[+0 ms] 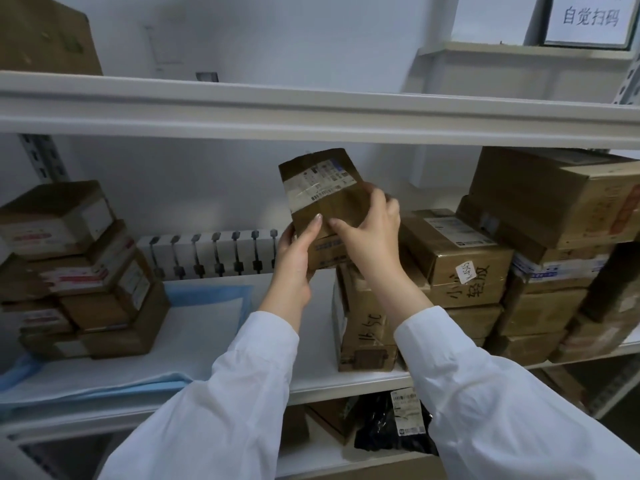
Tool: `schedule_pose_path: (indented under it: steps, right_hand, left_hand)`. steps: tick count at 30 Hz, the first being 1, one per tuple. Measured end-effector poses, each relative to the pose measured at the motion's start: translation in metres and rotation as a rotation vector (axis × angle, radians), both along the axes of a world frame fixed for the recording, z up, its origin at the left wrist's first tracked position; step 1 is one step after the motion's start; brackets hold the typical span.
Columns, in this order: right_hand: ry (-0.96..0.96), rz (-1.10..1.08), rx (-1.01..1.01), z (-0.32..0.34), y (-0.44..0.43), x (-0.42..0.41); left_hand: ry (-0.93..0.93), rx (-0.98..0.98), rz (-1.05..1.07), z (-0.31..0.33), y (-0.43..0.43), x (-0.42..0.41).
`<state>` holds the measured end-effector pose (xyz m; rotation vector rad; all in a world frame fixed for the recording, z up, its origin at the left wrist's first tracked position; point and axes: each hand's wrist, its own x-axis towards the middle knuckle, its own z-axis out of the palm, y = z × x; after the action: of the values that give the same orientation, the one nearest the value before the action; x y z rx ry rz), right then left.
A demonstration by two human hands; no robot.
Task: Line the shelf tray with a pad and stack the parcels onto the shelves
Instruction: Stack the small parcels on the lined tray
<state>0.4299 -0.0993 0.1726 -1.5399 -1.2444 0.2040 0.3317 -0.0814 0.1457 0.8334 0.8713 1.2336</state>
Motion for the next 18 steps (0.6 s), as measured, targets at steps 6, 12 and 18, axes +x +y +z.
schedule_pose_path:
  steps: [6,12,18]
  right_hand:
    - [0.064,0.019,-0.061,-0.009,0.015,-0.016]
    - [0.013,-0.228,-0.339,-0.016,0.016,0.013]
    - [0.068,-0.405,-0.413,-0.033,0.002,0.038]
  left_hand:
    - [-0.138,-0.152,0.062,-0.010,0.021,-0.040]
    - [-0.143,-0.265,-0.031,-0.024,0.024,-0.050]
    - [-0.154,-0.317,-0.073,-0.043,0.023,-0.043]
